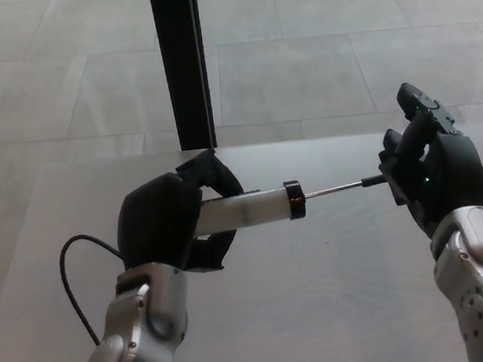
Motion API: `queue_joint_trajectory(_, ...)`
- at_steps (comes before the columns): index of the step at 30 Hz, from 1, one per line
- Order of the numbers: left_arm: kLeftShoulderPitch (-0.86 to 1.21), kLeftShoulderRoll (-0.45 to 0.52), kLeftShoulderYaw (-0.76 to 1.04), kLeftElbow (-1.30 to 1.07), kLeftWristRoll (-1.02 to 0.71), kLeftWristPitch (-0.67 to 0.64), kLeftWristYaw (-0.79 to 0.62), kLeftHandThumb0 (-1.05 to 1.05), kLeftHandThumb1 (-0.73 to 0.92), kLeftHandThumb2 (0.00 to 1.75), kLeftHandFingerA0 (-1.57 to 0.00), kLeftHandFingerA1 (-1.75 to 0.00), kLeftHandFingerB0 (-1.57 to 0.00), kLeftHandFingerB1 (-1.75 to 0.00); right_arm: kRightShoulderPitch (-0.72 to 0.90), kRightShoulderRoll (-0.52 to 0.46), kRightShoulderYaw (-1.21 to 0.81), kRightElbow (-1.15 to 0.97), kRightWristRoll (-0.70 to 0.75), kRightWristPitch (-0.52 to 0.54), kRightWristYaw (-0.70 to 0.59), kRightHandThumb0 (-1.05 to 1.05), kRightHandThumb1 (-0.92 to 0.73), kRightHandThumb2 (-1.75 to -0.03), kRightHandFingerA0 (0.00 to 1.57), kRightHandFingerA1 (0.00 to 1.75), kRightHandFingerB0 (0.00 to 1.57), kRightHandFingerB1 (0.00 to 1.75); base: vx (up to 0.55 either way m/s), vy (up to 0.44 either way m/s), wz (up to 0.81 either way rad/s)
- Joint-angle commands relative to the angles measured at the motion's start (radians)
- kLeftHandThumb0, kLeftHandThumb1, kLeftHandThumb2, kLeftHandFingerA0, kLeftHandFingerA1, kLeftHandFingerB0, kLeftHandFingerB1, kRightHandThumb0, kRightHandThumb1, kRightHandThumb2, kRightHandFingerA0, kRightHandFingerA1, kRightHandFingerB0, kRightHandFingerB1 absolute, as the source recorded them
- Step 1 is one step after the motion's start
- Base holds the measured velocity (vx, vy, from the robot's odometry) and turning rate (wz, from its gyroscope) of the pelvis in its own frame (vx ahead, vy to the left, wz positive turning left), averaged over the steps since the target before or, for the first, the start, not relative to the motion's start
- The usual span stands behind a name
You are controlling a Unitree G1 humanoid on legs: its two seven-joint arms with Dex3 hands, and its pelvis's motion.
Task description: The robot uses its left hand to lift the air pump kept on the middle of the desk and use the right hand to compress the handle
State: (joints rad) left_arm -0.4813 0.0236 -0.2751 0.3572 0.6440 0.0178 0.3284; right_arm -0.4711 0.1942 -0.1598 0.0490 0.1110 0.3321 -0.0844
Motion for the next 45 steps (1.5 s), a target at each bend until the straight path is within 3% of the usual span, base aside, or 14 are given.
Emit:
queue_joint_trajectory(1,-0.028,-0.014,-0.026,0.033,0.01,-0.012,0.036,-0.12,0.47,1.15,-1.18,-1.36,-1.02,-1.21,-0.022,0.034,0.025,-0.023,0.027,-0.041,-0.014,-0.85,-0.86,-1.25,0.06,0.28,0.05,0.23,0.0,0.0,0.0)
queue_joint_trajectory(2,-0.034,-0.011,-0.031,0.033,0.012,-0.009,0.034,-0.08,0.49,1.17,-0.84,-1.68,-0.81,-1.4,-0.019,0.029,0.036,-0.022,0.02,-0.037,-0.007,-0.86,-0.86,-1.25,0.06,0.29,0.05,0.24,0.0,0.0,0.0)
queue_joint_trajectory(8,-0.074,-0.011,-0.038,0.051,0.009,0.002,0.039,-0.12,0.48,1.2,-0.9,-1.64,-0.86,-1.35,-0.01,-0.016,0.095,-0.002,-0.004,0.037,0.021,-0.89,-0.85,-1.25,0.06,0.29,0.07,0.27,0.0,0.0,0.0)
queue_joint_trajectory(9,-0.082,-0.006,-0.043,0.053,0.012,0.007,0.027,-0.13,0.47,1.16,-1.17,-1.34,-0.97,-1.16,-0.006,-0.03,0.111,0.005,-0.018,0.043,0.026,-0.89,-0.85,-1.26,0.05,0.29,0.08,0.29,0.0,0.0,0.0)
queue_joint_trajectory(11,-0.092,0.006,-0.059,0.057,0.037,0.009,0.036,-0.15,0.44,1.22,-0.94,-1.51,-0.92,-1.21,-0.004,-0.041,0.124,0.006,-0.021,0.06,0.026,-0.88,-0.85,-1.25,0.06,0.29,0.07,0.3,0.0,0.0,0.0)
queue_joint_trajectory(29,-0.152,-0.069,-0.061,0.074,0.012,0.07,0.04,-0.17,0.46,1.18,-1.01,-1.29,-0.94,-1.0,-0.021,-0.022,0.131,0.053,0.004,0.02,0.014,-0.92,-0.87,-1.28,0.0,0.18,0.01,0.23,0.0,0.0,0.0)
queue_joint_trajectory(30,-0.154,-0.084,-0.061,0.073,0.01,0.077,0.044,-0.17,0.46,1.19,-1.0,-1.41,-0.95,-0.99,-0.022,-0.012,0.122,0.049,0.018,0.024,0.014,-0.91,-0.92,-0.85,0.0,0.24,0.0,0.28,0.0,0.0,0.0)
queue_joint_trajectory(32,-0.155,-0.099,-0.063,0.069,0.012,0.088,0.047,-0.16,0.57,0.98,-0.97,-1.4,-0.9,-0.82,-0.021,-0.004,0.121,0.043,0.018,0.025,0.013,-0.82,-0.8,-1.25,0.0,0.23,0.05,0.26,0.0,0.0,0.0)
queue_joint_trajectory(34,-0.155,-0.106,-0.069,0.066,0.022,0.089,0.053,-0.15,0.61,0.78,-0.96,-1.35,-0.89,-0.78,-0.023,0.004,0.117,0.042,0.016,0.029,0.007,-0.95,-0.92,-0.8,0.0,0.26,0.01,0.27,0.0,0.0,0.0)
queue_joint_trajectory(37,-0.149,-0.113,-0.071,0.061,0.018,0.082,0.058,-0.16,0.63,0.67,-0.99,-1.15,-0.87,-0.7,-0.028,0.002,0.119,0.043,0.008,0.021,0.007,-0.91,-0.92,-0.87,0.0,0.24,0.01,0.27,0.0,0.0,0.0)
queue_joint_trajectory(38,-0.143,-0.114,-0.064,0.065,0.006,0.073,0.063,-0.09,0.47,1.16,-0.99,-1.62,-0.96,-1.11,-0.029,-0.018,0.123,0.04,-0.011,0.003,0.006,-0.96,-0.89,-1.28,0.05,0.17,0.06,0.23,0.0,0.0,0.0)
queue_joint_trajectory(39,-0.137,-0.108,-0.065,0.065,0.008,0.074,0.06,-0.05,0.43,1.25,-0.98,-1.56,-0.94,-1.19,-0.027,-0.037,0.124,0.032,-0.027,-0.001,0.003,-0.94,-0.89,-1.28,0.07,0.21,0.07,0.23,0.0,0.0,0.0)
queue_joint_trajectory(42,-0.125,-0.097,-0.065,0.059,0.009,0.072,0.053,-0.04,0.46,1.16,-1.22,-1.35,-1.0,-1.15,-0.025,-0.065,0.115,0.015,-0.029,0.013,0.005,-0.93,-0.89,-1.28,0.07,0.24,0.07,0.23,0.0,0.0,0.0)
queue_joint_trajectory(45,-0.089,-0.048,-0.086,0.073,0.028,0.057,0.04,-0.08,0.45,1.2,-0.94,-1.75,-0.87,-1.55,-0.014,-0.138,0.033,-0.037,0.005,0.031,0.016,-0.91,-0.88,-1.26,0.04,0.28,0.1,0.2,0.0,0.0,0.0)
